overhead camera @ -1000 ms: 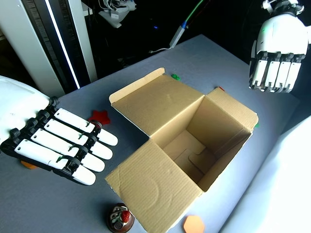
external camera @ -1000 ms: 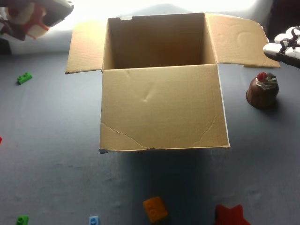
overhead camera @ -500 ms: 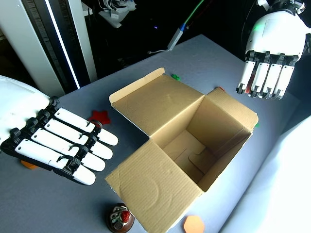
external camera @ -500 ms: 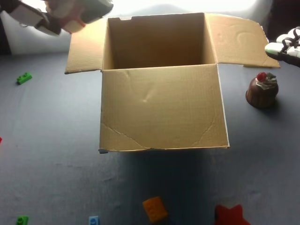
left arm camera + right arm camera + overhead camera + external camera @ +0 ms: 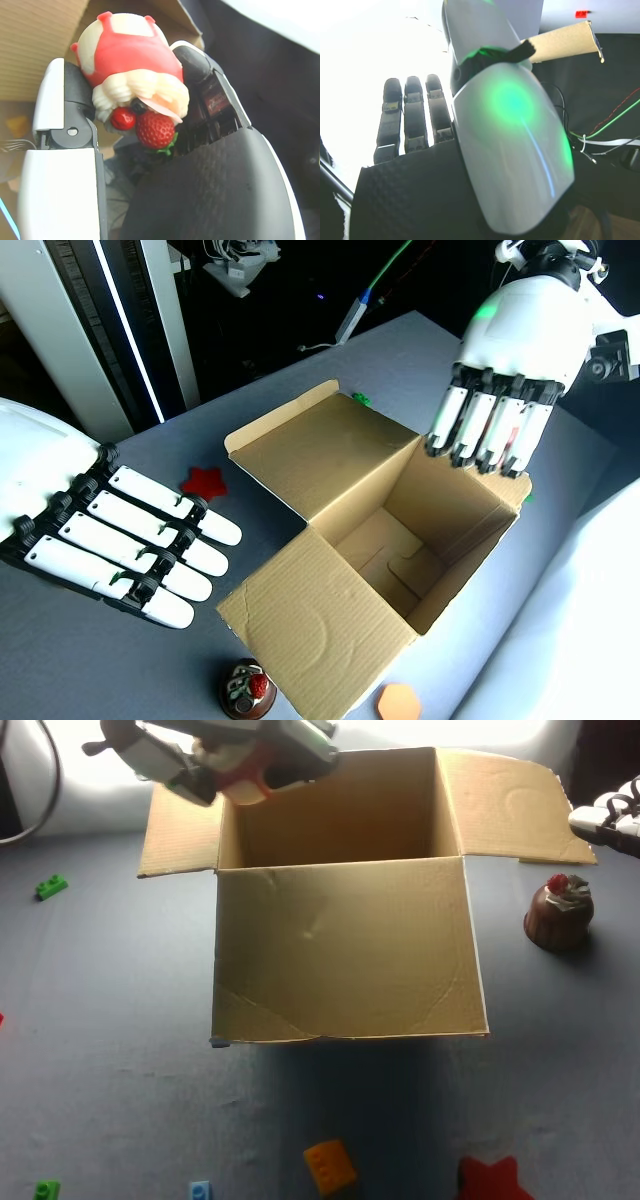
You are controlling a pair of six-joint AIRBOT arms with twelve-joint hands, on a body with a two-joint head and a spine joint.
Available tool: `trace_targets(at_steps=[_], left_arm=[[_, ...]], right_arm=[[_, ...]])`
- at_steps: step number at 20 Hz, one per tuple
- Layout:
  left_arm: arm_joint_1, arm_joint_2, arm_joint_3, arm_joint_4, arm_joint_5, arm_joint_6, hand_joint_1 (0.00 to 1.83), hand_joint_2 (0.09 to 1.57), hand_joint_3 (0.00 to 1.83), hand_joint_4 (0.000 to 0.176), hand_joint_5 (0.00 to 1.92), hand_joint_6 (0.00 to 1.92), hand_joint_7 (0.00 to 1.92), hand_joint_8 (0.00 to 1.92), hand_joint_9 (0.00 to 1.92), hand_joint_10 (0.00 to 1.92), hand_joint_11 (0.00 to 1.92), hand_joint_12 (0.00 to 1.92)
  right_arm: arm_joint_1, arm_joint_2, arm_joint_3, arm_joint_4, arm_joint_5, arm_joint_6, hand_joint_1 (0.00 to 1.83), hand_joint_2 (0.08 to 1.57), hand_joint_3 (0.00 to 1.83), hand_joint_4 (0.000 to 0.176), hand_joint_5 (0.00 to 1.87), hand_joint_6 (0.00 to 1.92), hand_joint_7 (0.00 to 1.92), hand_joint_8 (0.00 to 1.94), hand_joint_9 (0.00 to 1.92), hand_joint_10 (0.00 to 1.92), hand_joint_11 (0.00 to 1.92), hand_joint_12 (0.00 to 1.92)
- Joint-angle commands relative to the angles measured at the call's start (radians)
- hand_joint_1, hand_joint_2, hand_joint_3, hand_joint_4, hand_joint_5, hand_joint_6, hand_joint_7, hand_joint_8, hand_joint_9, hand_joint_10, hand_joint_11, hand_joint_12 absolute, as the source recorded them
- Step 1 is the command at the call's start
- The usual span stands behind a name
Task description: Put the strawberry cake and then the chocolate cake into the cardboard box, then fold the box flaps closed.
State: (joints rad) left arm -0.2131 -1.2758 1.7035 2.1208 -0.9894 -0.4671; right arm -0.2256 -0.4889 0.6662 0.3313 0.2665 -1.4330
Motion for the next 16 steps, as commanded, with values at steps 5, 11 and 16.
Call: trace_targets(at_steps=[5, 11, 16], left_arm=[[0.019, -0.048, 0.026, -0.053, 0.023, 0.000, 1.28, 1.38, 0.00, 0.000, 0.47, 1.76, 0.41, 1.77, 0.52, 1.75, 0.45, 1.83], [0.076, -0.109, 0.072, -0.043, 0.025, -0.003, 0.74, 1.27, 0.00, 0.000, 0.23, 0.98, 0.31, 1.01, 0.33, 1.29, 0.32, 1.66], [0.082, -0.144, 0.108, -0.035, 0.035, 0.003, 0.25, 1.09, 0.00, 0.012, 0.25, 0.04, 0.37, 0.01, 0.42, 0.10, 0.01, 1.28]], right_arm=[[0.009, 0.013, 0.002, -0.004, 0.107, -0.004, 1.14, 1.10, 0.01, 0.011, 0.00, 0.00, 0.05, 0.00, 0.09, 0.01, 0.00, 0.13], [0.009, 0.013, 0.002, -0.004, 0.107, -0.007, 1.16, 1.09, 0.00, 0.018, 0.01, 0.00, 0.04, 0.00, 0.09, 0.01, 0.00, 0.37], [0.008, 0.012, 0.005, 0.027, 0.107, -0.007, 1.14, 1.11, 0.01, 0.018, 0.00, 0.00, 0.03, 0.00, 0.08, 0.00, 0.00, 0.47]])
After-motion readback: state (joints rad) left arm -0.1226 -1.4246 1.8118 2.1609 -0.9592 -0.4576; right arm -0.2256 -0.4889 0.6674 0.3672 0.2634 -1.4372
